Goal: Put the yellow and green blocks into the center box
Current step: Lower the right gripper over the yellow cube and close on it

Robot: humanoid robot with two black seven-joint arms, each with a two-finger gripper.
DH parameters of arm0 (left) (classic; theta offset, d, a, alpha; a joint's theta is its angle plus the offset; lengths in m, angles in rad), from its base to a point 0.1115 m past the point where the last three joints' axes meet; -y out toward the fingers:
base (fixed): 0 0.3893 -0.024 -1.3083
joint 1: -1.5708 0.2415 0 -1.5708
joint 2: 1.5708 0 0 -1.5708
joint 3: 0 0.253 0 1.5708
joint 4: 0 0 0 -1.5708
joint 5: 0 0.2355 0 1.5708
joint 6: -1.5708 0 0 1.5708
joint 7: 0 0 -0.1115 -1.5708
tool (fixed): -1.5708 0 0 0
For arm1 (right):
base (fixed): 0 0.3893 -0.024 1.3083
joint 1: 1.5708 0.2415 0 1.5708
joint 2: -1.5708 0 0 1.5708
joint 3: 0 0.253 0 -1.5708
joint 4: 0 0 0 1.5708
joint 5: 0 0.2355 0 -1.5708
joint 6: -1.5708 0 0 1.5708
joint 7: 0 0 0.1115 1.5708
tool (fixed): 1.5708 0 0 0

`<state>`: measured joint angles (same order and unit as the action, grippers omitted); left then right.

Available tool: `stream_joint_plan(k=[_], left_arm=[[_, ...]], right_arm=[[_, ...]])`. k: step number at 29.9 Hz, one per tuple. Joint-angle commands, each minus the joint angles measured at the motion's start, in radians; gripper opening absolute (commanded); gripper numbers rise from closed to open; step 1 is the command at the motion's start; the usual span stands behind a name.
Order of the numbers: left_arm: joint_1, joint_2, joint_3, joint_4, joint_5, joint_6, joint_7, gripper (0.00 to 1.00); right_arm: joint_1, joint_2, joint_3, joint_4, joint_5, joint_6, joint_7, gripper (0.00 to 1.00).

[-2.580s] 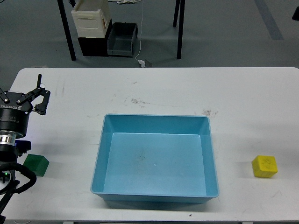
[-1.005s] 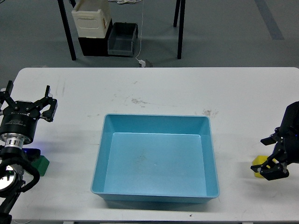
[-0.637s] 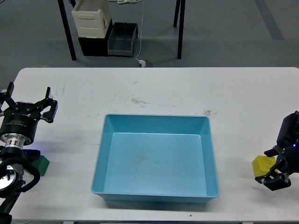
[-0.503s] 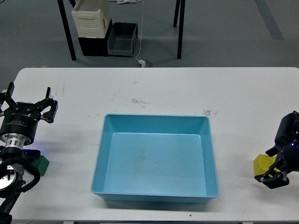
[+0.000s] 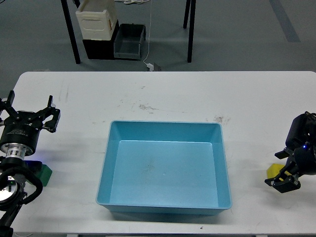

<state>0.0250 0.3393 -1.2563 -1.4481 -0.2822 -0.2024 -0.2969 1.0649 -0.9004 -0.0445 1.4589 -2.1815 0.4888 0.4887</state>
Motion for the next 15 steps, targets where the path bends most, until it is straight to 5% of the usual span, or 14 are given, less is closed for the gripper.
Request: stream_joint_plan(k=[1,15], left_arm=[[-0.001,0.0,0.0,0.0,0.0,0.0,0.001,1.0],[0.001,0.0,0.0,0.002,0.002,0.015,0.001,1.0]], right_arm=[[0.003,-0.002,-0.005,0.0,0.0,0.0,0.0,0.99],[-0.009,-0.002,-0.068,-0.011,0.0,0.0,0.0,0.98]])
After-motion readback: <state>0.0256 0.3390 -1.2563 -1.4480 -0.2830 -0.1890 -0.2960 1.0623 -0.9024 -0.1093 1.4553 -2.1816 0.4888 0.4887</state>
